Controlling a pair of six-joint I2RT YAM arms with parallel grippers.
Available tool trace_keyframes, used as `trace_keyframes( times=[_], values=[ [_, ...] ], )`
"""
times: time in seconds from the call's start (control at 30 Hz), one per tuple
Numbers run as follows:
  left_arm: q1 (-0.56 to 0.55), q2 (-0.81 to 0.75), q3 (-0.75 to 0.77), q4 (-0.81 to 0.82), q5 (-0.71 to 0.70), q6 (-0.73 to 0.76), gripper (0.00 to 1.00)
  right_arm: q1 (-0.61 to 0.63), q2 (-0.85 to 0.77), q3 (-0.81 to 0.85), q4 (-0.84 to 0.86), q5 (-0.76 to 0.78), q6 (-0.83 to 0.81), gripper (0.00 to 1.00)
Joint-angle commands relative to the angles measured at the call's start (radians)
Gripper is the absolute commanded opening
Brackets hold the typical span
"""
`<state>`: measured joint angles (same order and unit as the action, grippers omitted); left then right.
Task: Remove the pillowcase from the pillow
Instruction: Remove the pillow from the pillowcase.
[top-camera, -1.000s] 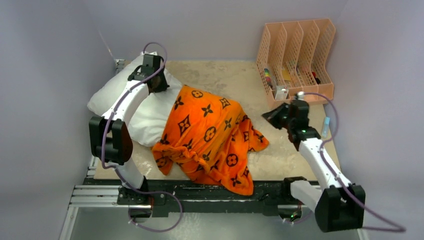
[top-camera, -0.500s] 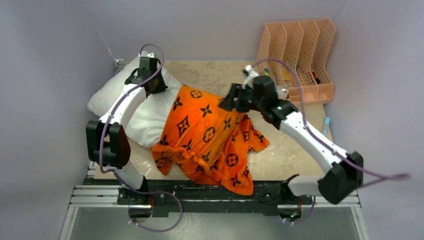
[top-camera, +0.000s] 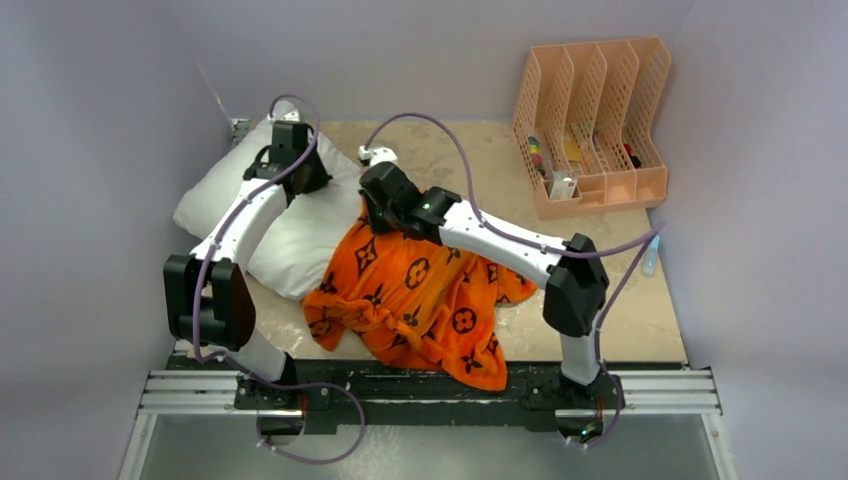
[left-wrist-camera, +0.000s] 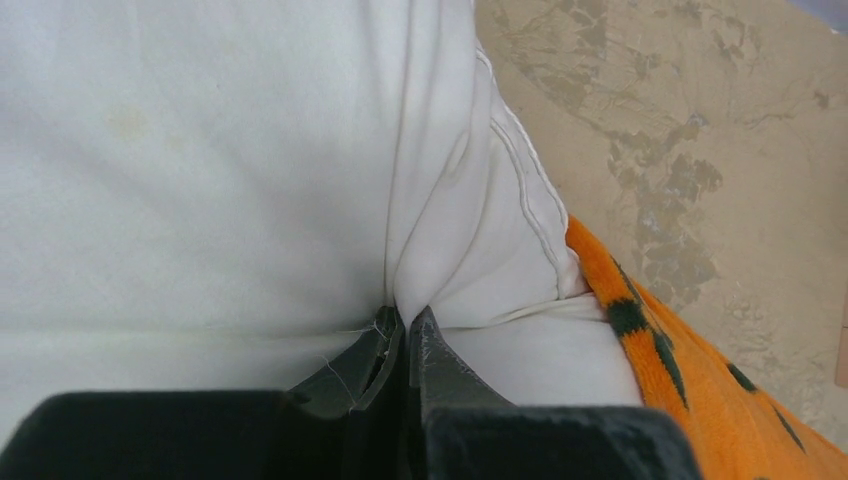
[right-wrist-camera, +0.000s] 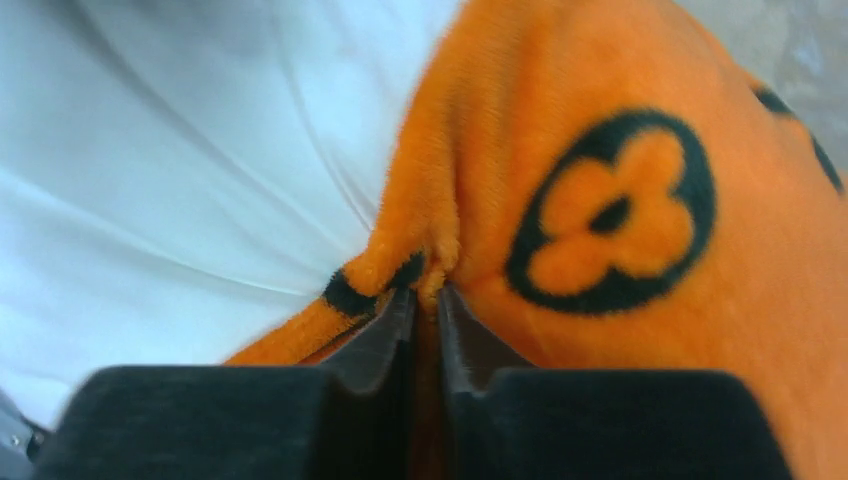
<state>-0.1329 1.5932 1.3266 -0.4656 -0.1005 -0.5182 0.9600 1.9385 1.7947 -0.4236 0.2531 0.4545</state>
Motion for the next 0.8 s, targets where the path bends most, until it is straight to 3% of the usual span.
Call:
trace_keyframes(
  times=[0.0,0.07,0.2,0.3,0.4,0.5,0.53,0.67,0.77],
  values=[
    [0.021,-0.012,-0.037,-0.161,-0.070,0.002,0.00,-0.045,-0.154,-0.212,-0.154,0.286,0.051,0.00],
    [0.028,-0.005,-0.041,-0.158,-0.077,0.003,0.00,-0.101,-0.286,-0.370,-0.105,0.286,0.054,0.00],
    [0.039,0.014,-0.048,-0.146,-0.071,0.007,0.00,-0.267,-0.486,-0.630,-0.084,0.138,0.056,0.00],
    [0.039,0.012,-0.061,-0.142,-0.057,0.012,0.00,-0.289,-0.560,-0.787,-0.060,0.059,0.077,0.00],
    [0.039,-0.001,-0.078,-0.131,-0.033,0.009,0.00,-0.289,-0.596,-0.810,-0.012,-0.026,0.108,0.00],
    [0.038,-0.012,-0.083,-0.133,-0.011,0.011,0.00,-0.289,-0.589,-0.696,-0.013,-0.086,0.089,0.00],
    [0.037,-0.017,-0.082,-0.135,0.006,0.017,0.00,-0.288,-0.588,-0.647,-0.017,-0.104,0.077,0.06],
    [0.036,-0.064,-0.106,-0.127,0.057,0.033,0.00,-0.288,-0.579,-0.479,0.042,-0.146,0.039,0.51],
    [0.036,-0.105,-0.146,-0.117,0.076,0.035,0.00,-0.288,-0.486,-0.340,0.061,-0.230,0.002,0.69]
  ],
)
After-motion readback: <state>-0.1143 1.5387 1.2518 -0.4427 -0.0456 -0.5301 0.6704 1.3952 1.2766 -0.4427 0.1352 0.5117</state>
